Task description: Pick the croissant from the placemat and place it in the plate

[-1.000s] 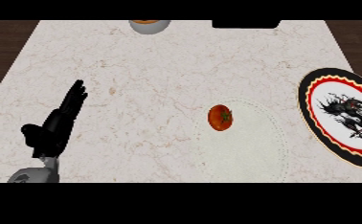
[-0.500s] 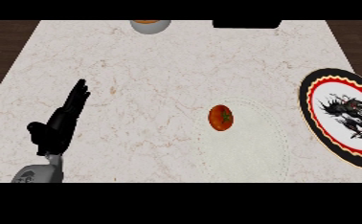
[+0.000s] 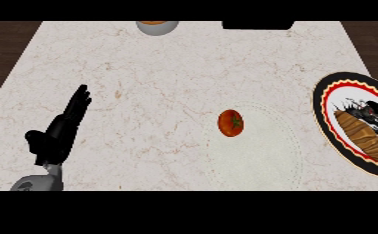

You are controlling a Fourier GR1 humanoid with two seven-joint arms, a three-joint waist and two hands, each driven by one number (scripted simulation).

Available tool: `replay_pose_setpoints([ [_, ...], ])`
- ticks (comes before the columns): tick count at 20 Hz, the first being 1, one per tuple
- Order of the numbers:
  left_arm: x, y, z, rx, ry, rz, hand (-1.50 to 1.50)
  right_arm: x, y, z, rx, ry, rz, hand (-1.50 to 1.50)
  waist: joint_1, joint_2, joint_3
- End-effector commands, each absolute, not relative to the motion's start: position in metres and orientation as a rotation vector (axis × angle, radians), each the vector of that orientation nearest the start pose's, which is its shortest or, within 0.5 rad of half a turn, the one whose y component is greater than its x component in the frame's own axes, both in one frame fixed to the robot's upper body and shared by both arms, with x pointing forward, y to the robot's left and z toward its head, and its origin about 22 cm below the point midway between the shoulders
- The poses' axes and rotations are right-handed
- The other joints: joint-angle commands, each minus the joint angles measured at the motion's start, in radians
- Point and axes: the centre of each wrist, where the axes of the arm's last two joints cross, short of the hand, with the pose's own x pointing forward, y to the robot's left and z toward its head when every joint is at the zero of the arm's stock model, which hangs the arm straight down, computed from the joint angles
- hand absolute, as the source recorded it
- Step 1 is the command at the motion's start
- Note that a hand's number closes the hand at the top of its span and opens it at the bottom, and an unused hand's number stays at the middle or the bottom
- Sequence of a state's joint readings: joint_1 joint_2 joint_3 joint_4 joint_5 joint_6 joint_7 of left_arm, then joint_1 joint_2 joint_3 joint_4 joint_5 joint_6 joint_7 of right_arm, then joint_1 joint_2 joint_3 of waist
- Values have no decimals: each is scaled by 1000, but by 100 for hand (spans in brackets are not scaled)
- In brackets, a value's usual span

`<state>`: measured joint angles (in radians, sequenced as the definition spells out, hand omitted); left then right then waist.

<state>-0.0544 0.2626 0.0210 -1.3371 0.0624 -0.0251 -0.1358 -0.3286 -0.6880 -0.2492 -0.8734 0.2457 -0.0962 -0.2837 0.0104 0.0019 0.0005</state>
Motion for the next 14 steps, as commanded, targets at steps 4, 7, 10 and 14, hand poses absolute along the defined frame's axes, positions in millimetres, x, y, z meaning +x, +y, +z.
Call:
replay_pose_setpoints([
  [4, 253, 299, -24, 168, -1520, -157, 0, 295, -472, 49, -834, -1513, 159, -150, -10, -2, 0],
  [7, 239, 315, -37, 149, -1506, -142, 0, 283, -491, 40, -813, -1574, -29, -150, -7, -1, 1],
  [10, 240, 296, -34, 142, -1517, -160, 0, 260, -523, 47, -752, -1616, -153, -150, -7, -1, 2],
  [14, 253, 296, -22, 130, -1519, -153, 0, 224, -564, 57, -640, -1668, -270, -150, -7, 2, 3],
])
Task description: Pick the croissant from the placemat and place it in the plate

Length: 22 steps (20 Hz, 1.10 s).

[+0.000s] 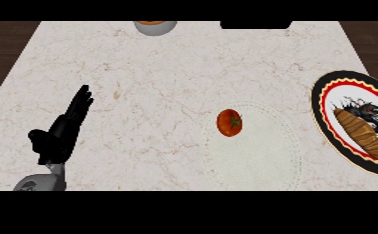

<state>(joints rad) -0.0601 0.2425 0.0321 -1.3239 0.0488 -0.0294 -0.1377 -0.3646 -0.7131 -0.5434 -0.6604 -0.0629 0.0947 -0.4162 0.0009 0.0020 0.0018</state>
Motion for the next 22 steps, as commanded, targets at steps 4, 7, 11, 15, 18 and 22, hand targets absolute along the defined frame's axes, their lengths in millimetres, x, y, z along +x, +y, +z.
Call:
replay_pose_setpoints([
  [4, 248, 283, -25, 144, -1529, -141, 0, 171, -596, 49, -634, -1686, -283, -150, 11, 4, 3],
  [7, 263, 294, -10, 137, -1518, -150, 0, 154, -610, 59, -633, -1690, -241, -150, 14, 7, 5],
  [11, 254, 307, -27, 144, -1525, -158, 0, 127, -616, 50, -604, -1717, -157, -150, 13, 8, 5],
  [15, 253, 298, -28, 139, -1522, -134, 0, 108, -622, 49, -597, -1705, -137, -150, 10, 8, 8],
  [18, 263, 294, -21, 136, -1532, -133, 0, 104, -620, 45, -596, -1696, -112, -150, 6, 8, 9],
  [22, 250, 307, -21, 129, -1535, -139, 0, 92, -622, 42, -629, -1676, -96, -150, 16, 4, 11],
])
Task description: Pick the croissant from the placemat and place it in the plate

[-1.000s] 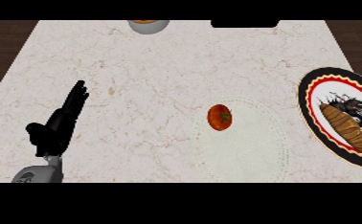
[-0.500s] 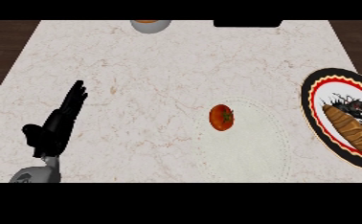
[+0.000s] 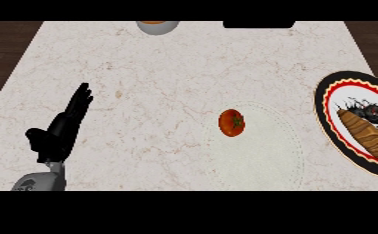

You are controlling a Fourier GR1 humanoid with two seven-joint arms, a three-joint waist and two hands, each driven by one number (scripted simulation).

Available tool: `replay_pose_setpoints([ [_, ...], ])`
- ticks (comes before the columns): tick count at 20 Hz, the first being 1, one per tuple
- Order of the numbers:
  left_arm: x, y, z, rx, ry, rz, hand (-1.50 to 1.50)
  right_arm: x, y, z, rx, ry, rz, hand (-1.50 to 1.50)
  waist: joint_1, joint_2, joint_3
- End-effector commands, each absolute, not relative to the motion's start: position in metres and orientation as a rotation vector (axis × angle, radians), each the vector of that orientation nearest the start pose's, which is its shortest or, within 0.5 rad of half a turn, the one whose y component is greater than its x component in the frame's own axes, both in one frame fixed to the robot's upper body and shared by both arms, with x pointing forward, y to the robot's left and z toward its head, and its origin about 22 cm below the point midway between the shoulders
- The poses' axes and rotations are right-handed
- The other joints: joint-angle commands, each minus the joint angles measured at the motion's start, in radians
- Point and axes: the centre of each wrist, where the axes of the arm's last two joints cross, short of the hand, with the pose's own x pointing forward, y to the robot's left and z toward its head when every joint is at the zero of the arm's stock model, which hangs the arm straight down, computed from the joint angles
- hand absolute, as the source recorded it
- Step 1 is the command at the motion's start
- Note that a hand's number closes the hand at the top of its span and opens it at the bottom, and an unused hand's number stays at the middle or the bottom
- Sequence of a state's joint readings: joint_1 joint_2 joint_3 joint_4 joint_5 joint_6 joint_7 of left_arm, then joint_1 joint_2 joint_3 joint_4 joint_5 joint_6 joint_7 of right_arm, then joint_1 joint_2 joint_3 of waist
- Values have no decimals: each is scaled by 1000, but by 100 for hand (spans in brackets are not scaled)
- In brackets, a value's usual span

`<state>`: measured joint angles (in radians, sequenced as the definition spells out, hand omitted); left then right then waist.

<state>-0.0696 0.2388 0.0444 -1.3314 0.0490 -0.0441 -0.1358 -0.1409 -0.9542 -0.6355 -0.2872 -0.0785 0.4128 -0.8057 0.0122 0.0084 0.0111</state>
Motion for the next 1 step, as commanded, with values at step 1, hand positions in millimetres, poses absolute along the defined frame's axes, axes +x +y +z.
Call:
replay_pose_setpoints([
  [1, 253, 298, -28, 133, -1525, -146, 0, 106, -613, 31, -659, -1716, -115, -150, 4, 0, 0],
])
